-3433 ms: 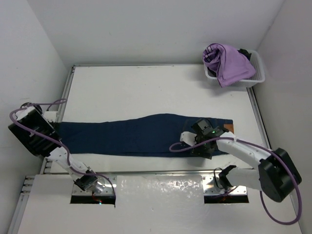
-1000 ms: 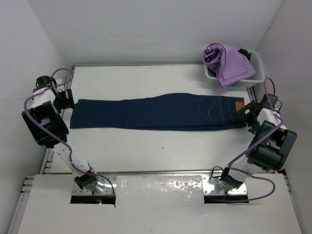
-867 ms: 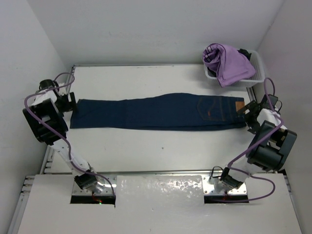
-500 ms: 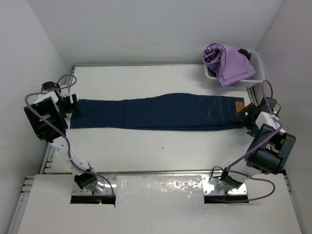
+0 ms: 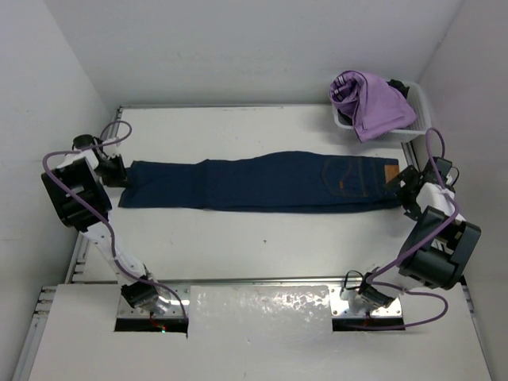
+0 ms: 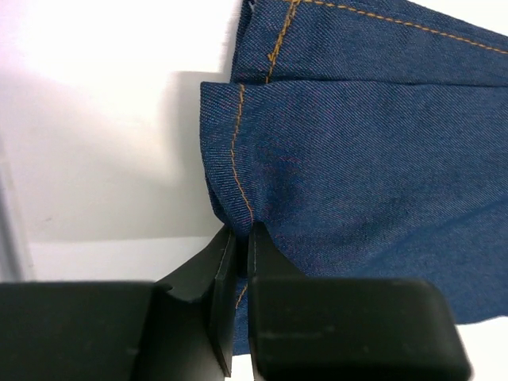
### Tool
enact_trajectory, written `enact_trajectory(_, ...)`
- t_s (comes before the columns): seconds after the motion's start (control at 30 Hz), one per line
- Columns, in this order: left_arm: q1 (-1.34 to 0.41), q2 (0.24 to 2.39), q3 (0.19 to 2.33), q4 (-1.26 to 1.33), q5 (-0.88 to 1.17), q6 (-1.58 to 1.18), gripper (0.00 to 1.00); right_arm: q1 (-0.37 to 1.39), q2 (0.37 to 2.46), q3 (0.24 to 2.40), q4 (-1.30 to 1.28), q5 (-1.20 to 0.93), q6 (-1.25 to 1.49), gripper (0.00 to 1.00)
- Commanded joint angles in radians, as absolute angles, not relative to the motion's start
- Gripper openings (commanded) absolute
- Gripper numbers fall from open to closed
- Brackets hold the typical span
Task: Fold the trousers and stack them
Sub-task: Fold the trousers
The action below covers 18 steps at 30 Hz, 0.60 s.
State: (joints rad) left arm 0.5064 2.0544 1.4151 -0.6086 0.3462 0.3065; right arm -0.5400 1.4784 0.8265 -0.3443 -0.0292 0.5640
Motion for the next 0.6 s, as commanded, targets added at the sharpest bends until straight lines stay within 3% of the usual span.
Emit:
enact_trajectory(0.0, 0.503, 2.115, 1.393, -0.707, 0.432, 0.304, 0.00, -0.537, 1.418, 0.847, -0.324, -0.014, 0.512, 0.96)
enact_trajectory(0.57, 0.534, 1.819, 1.611, -0.776, 0.583, 0.291, 0.00, -0.195, 1.384, 0.943, -0.327, 0.133, 0.341, 0.94)
